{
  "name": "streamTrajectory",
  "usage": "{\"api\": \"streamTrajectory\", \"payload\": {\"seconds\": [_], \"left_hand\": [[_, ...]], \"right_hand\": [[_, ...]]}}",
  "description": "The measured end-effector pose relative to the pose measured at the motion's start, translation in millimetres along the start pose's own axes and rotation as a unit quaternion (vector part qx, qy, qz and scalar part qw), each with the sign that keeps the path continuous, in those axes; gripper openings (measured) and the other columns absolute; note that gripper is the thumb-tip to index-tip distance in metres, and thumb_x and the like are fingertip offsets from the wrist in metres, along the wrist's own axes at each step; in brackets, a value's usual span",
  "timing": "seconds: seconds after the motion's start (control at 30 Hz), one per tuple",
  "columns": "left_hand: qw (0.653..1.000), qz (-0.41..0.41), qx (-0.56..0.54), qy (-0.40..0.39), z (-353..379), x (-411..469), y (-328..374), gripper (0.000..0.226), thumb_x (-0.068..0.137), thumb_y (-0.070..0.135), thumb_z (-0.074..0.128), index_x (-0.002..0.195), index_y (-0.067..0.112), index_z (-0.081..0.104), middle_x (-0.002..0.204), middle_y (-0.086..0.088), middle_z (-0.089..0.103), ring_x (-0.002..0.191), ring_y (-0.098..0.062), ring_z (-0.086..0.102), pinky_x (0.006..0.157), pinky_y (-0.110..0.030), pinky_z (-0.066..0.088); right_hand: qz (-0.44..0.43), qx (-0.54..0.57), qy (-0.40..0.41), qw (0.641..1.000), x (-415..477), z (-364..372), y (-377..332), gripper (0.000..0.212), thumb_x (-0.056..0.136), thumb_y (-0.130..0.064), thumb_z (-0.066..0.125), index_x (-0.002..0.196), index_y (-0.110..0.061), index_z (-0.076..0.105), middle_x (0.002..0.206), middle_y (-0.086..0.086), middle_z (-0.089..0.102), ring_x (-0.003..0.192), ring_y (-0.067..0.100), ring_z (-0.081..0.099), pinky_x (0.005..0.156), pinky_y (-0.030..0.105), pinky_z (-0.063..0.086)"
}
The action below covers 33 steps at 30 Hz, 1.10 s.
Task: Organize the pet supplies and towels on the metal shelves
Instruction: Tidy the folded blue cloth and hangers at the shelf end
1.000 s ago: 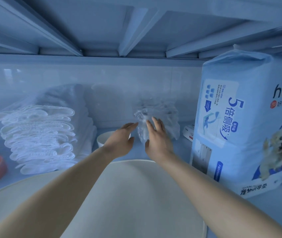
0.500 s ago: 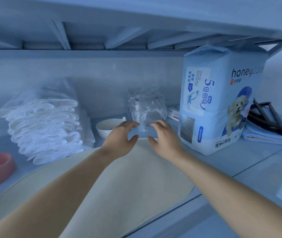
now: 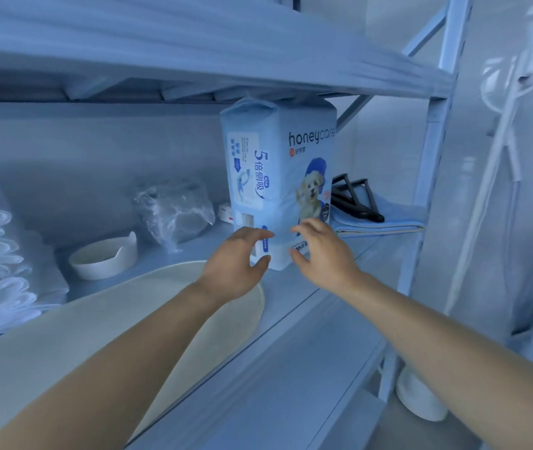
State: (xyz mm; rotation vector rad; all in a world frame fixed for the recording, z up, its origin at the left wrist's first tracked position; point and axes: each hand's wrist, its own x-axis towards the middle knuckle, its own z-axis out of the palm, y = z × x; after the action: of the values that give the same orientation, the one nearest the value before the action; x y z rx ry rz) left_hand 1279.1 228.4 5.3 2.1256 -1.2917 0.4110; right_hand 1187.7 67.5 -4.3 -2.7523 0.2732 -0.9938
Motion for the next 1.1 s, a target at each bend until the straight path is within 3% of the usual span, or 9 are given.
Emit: {"api": "streamTrajectory", "payload": {"seconds": [0.13, 0.5, 0.8, 0.87, 1.0, 1.1], "left_hand": [[0.997, 0.031, 0.061, -0.041, 25, 24, 25, 0.037, 0.091, 0.030, 0.052, 0.128, 0.029, 0.048, 0.128, 0.009, 0.050, 0.110, -0.013, 0.051, 0.087, -0.036, 0.048], [0.989, 0.065, 0.131, -0.016, 134, 135, 93, 0.040, 0.092, 0.029, 0.052, 0.131, 0.024, 0.047, 0.130, 0.008, 0.049, 0.115, -0.015, 0.050, 0.079, -0.024, 0.043], [0.995, -0.004, 0.095, -0.014, 192, 192, 105, 0.040, 0.091, 0.026, 0.056, 0.129, 0.022, 0.049, 0.128, 0.006, 0.050, 0.113, -0.014, 0.051, 0.081, -0.025, 0.046], [0.996, -0.009, 0.086, 0.002, 196, 209, 105, 0.037, 0.091, 0.024, 0.055, 0.128, 0.021, 0.051, 0.128, 0.004, 0.051, 0.109, -0.015, 0.053, 0.079, -0.024, 0.044], [0.997, -0.021, 0.067, 0.032, 206, 247, 96, 0.034, 0.092, 0.023, 0.054, 0.125, 0.019, 0.054, 0.124, 0.006, 0.052, 0.071, -0.005, 0.057, 0.074, -0.022, 0.042], [0.995, -0.026, 0.081, 0.045, 220, 284, 82, 0.033, 0.091, 0.022, 0.053, 0.124, 0.017, 0.055, 0.120, 0.001, 0.055, 0.084, -0.012, 0.054, 0.074, -0.027, 0.046]], "right_hand": [[0.007, -0.017, 0.007, 1.000, 0, -20, 46, 0.041, 0.090, -0.027, 0.055, 0.128, -0.011, 0.049, 0.127, 0.002, 0.047, 0.115, 0.021, 0.047, 0.085, 0.037, 0.047], [-0.029, -0.026, -0.002, 0.999, 31, -60, 212, 0.045, 0.092, -0.031, 0.053, 0.132, -0.012, 0.046, 0.130, 0.002, 0.045, 0.118, 0.019, 0.044, 0.087, 0.030, 0.041], [-0.070, 0.026, -0.028, 0.997, 76, -44, 293, 0.043, 0.093, -0.034, 0.051, 0.131, -0.014, 0.047, 0.129, -0.001, 0.045, 0.119, 0.016, 0.044, 0.087, 0.030, 0.044], [-0.076, 0.035, -0.022, 0.996, 92, -38, 305, 0.043, 0.094, -0.034, 0.050, 0.131, -0.014, 0.047, 0.130, -0.002, 0.045, 0.120, 0.016, 0.043, 0.087, 0.027, 0.042], [-0.084, 0.051, -0.024, 0.995, 126, -23, 326, 0.044, 0.093, -0.033, 0.051, 0.132, -0.013, 0.047, 0.132, -0.001, 0.045, 0.122, 0.016, 0.042, 0.091, 0.025, 0.039], [-0.101, 0.052, -0.031, 0.993, 157, -8, 341, 0.043, 0.093, -0.034, 0.052, 0.130, -0.013, 0.049, 0.129, -0.001, 0.047, 0.120, 0.017, 0.045, 0.092, 0.033, 0.045]]}}
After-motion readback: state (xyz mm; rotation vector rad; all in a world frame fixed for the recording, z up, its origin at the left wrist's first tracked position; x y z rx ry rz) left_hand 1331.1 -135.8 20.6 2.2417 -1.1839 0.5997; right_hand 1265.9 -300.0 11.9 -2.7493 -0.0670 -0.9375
